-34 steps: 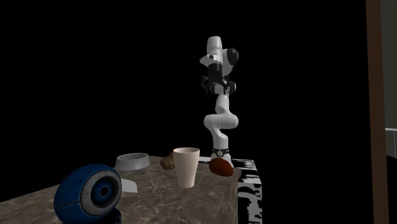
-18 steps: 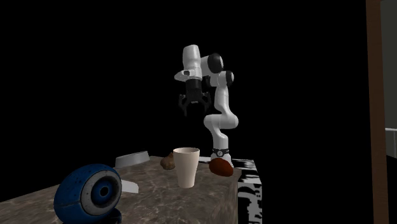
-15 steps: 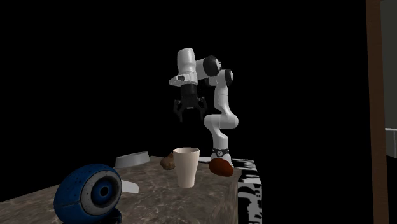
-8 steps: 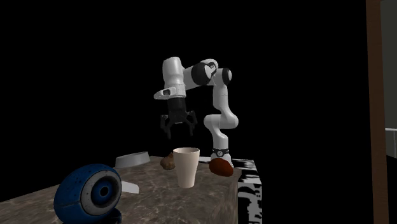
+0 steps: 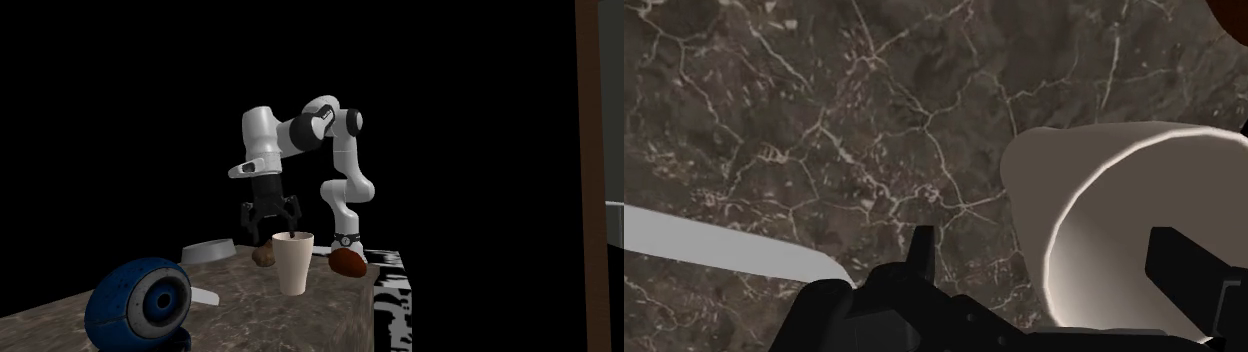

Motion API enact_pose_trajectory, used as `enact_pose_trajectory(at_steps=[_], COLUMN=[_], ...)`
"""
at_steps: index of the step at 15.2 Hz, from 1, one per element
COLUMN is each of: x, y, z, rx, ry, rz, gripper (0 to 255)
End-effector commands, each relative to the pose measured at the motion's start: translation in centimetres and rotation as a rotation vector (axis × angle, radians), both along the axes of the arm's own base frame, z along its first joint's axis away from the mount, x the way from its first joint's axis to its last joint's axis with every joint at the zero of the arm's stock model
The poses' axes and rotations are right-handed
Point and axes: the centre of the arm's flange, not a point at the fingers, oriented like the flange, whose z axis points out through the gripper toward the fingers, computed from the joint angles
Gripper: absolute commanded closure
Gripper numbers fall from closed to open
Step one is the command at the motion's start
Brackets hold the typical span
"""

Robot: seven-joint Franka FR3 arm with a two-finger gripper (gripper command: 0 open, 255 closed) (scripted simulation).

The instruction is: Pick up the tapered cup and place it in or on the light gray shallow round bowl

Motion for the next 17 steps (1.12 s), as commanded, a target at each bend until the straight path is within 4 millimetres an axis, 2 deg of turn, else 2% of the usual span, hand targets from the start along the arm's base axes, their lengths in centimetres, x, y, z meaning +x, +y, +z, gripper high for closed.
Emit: enact_pose_trajectory(at_steps=[1,3,10,11,17], x=[0.03,0.05,0.05,0.05,0.05], y=[0.14,0.28,0.27,0.27,0.26], z=[-1.01,-1.83,-1.83,-1.83,-1.83], rx=[0.0,0.0,0.0,0.0,0.0], ry=[0.0,0.0,0.0,0.0,0.0], rz=[0.0,0.0,0.0,0.0,0.0], gripper=[0,0,0,255,255])
